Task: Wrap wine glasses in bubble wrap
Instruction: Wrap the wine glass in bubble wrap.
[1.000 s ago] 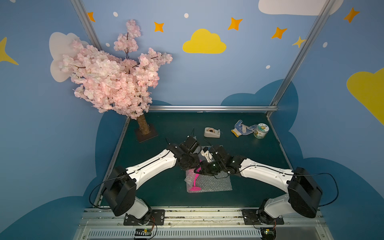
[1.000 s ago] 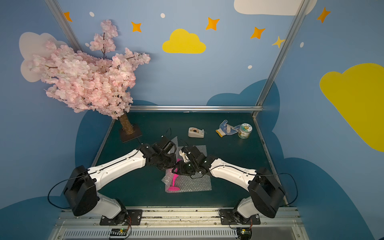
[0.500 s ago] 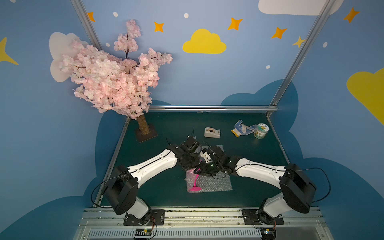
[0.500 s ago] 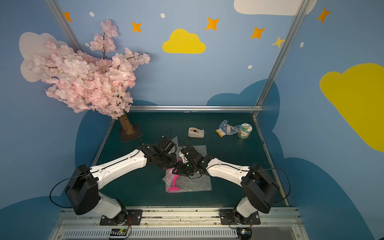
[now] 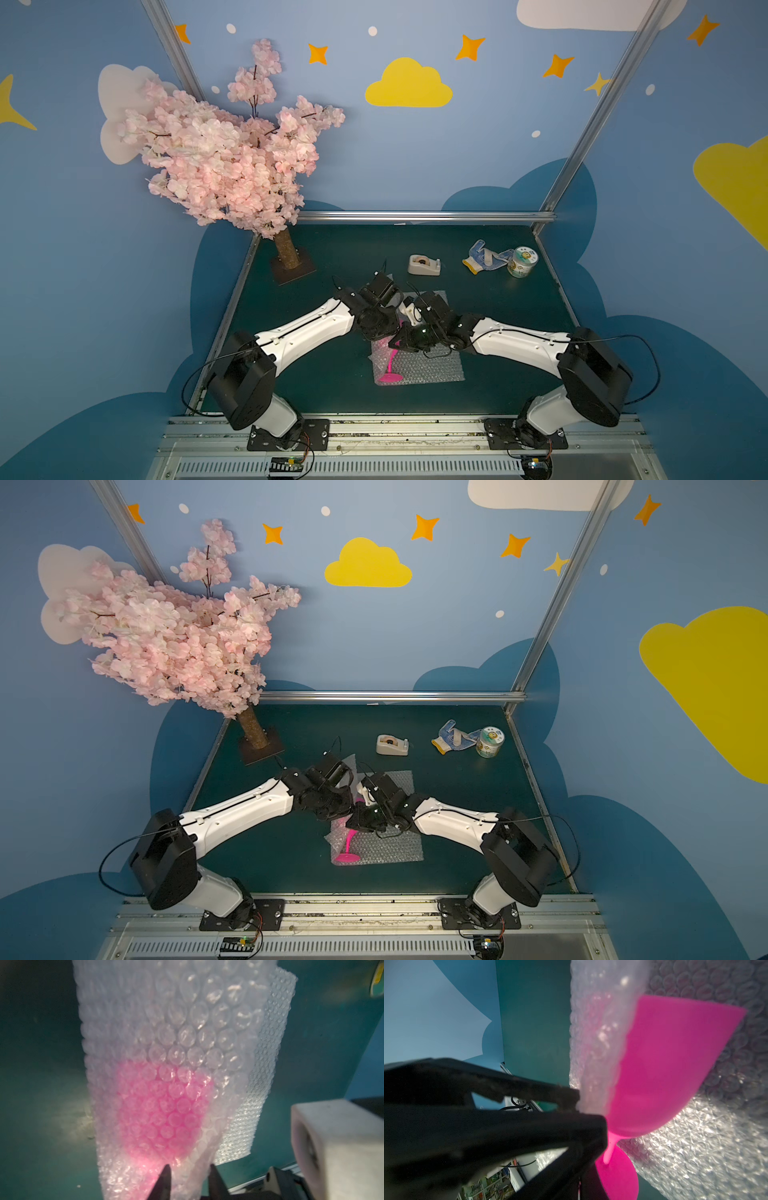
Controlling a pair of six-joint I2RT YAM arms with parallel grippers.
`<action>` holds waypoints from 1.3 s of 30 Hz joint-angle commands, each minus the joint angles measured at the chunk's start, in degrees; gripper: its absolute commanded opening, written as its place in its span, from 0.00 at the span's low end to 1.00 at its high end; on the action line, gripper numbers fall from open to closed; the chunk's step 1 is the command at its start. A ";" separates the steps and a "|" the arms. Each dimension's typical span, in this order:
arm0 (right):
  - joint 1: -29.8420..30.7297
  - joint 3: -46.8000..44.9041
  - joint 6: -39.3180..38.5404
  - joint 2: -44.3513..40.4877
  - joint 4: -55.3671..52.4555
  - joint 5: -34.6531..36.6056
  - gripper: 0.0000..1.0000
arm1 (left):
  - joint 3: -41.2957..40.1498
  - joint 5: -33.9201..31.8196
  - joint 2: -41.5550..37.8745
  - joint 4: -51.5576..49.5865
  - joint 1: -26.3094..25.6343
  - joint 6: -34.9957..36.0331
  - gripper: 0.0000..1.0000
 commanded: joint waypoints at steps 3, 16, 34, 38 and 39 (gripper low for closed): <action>-0.88 -0.83 -1.45 -1.94 0.50 0.07 0.00 | 2.19 -2.88 -3.52 -6.97 1.94 3.72 0.57; -4.77 -3.58 -6.12 -4.62 -1.81 -3.88 0.00 | -2.74 2.07 -4.02 -0.06 6.07 15.59 0.80; -10.73 -9.11 -10.67 -8.11 -4.13 -7.63 0.02 | 4.58 -2.92 9.01 -0.84 1.17 20.47 0.92; -11.57 -9.75 -12.44 -9.86 -7.86 -7.28 0.14 | 6.48 -5.60 11.33 -3.01 -0.20 20.80 0.91; -12.02 -10.18 -12.74 -10.92 -9.11 -7.03 0.17 | 7.02 -6.22 11.85 -3.56 -0.53 20.59 0.90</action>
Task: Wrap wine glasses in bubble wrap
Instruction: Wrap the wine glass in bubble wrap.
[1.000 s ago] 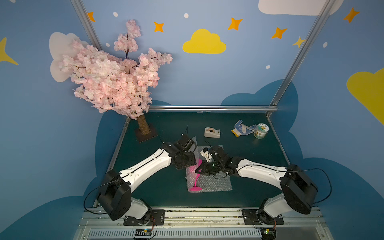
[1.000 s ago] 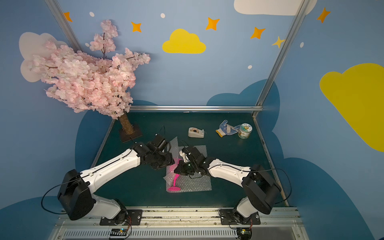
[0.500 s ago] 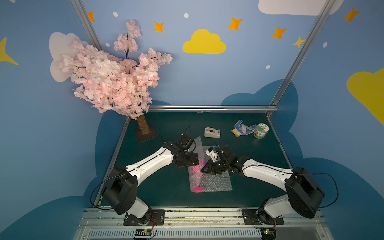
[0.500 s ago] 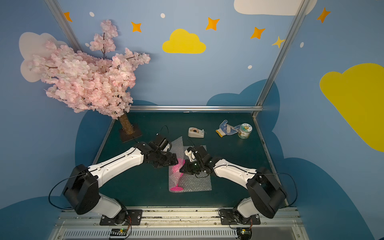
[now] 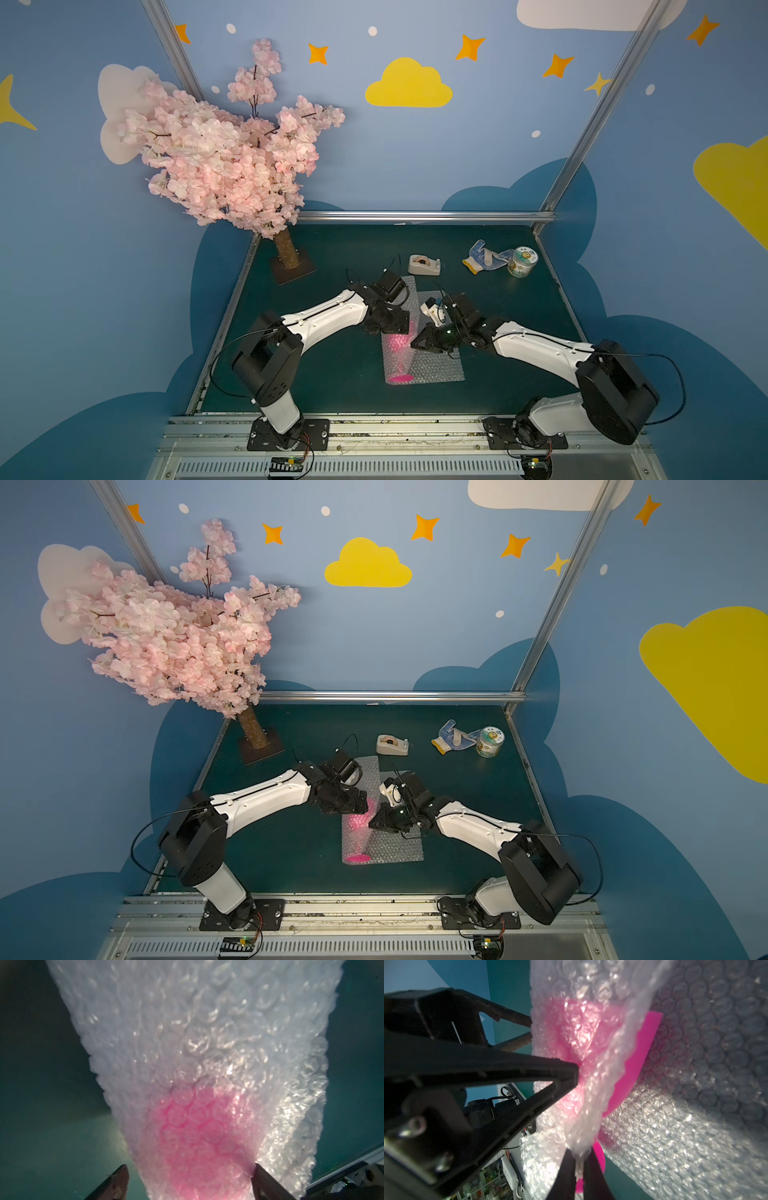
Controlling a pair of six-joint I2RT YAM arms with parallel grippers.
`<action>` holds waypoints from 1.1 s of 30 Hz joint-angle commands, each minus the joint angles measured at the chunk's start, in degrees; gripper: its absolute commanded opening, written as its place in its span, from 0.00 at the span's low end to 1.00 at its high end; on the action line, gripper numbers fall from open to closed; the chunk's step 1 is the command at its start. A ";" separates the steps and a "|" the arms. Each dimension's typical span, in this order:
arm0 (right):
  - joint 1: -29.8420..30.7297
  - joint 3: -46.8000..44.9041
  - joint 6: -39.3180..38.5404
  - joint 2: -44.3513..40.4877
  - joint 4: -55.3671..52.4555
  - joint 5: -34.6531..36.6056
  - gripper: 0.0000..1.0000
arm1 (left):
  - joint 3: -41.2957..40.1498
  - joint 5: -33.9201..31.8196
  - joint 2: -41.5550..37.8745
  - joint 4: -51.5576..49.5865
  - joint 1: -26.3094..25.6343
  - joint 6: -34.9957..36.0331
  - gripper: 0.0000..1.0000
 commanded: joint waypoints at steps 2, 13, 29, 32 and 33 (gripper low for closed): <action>-1.90 -1.57 -2.74 -5.16 -6.99 0.18 0.23 | 2.01 -3.97 2.33 -3.81 -0.89 0.33 0.90; -5.31 -6.37 2.24 -20.52 -9.36 9.10 0.32 | 3.87 -6.35 4.59 -5.31 -1.48 -0.98 0.89; 2.80 2.94 3.61 9.00 3.53 2.36 0.10 | 3.54 -7.00 5.21 -4.98 -1.61 -1.75 0.90; 4.12 1.51 6.47 10.20 7.75 1.85 0.09 | 3.72 -6.99 5.60 -4.43 -1.59 -1.68 0.91; 4.49 0.93 7.31 10.67 9.17 1.62 0.09 | 3.81 -7.16 5.83 -4.43 -1.66 -1.66 0.91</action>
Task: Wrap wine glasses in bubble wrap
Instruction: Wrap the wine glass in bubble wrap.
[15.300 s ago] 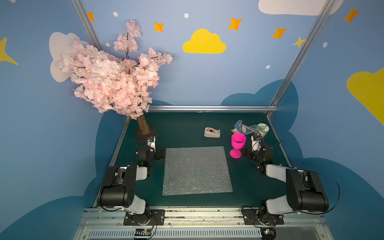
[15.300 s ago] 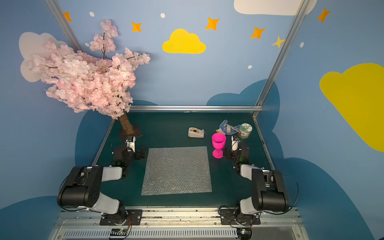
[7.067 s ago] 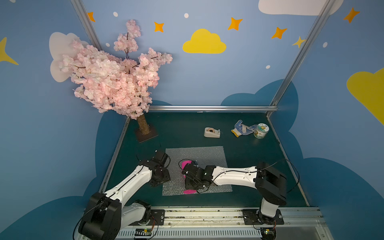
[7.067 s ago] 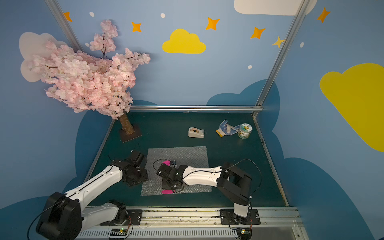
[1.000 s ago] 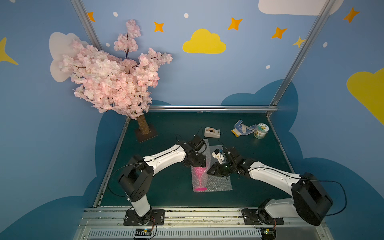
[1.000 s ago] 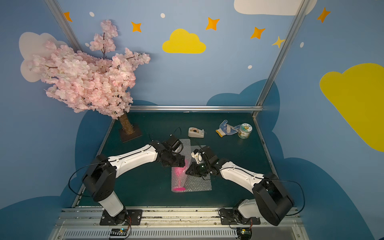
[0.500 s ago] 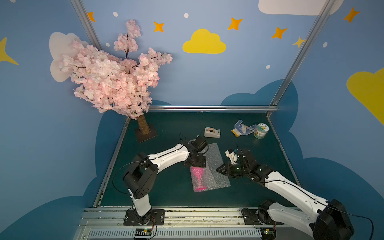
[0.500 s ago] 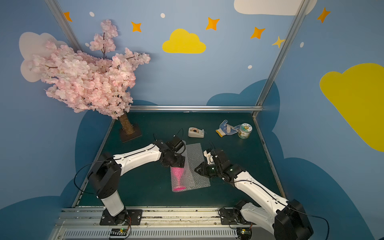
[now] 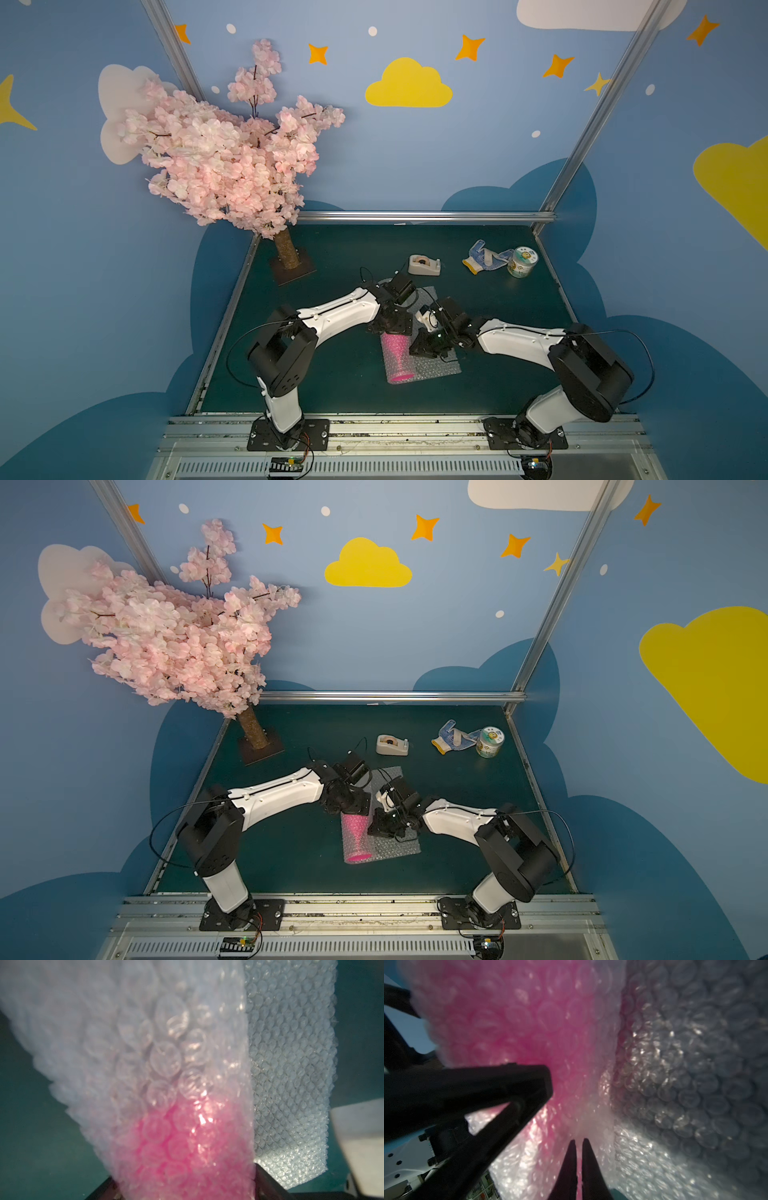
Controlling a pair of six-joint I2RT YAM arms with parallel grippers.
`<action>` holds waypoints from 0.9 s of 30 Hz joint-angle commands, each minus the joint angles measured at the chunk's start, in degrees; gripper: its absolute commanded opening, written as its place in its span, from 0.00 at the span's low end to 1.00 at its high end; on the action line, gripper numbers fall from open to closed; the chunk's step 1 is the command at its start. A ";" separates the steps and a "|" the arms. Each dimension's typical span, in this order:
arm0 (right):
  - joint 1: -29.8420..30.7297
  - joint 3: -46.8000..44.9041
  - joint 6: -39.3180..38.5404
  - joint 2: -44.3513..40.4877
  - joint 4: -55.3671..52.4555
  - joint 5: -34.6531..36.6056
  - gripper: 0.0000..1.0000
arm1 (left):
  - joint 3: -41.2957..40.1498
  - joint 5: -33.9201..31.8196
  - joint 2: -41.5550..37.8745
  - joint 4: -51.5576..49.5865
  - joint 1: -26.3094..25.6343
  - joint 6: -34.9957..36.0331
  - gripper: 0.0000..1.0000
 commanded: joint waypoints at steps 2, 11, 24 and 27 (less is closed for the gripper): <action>1.00 -1.32 3.91 1.76 7.19 -1.42 0.09 | 0.09 -1.62 1.65 -1.13 0.03 0.03 0.90; -1.16 -2.51 4.36 -4.41 3.41 -1.73 0.13 | -0.26 -5.05 2.55 -2.28 -0.05 0.37 0.86; -17.33 3.55 -9.80 -10.42 -27.42 12.01 0.42 | 0.53 -5.67 4.43 -2.62 -0.20 -0.53 0.85; -20.94 4.07 -14.03 -6.85 -26.07 10.12 0.45 | 0.74 -5.54 4.80 -2.70 -0.24 -0.79 0.85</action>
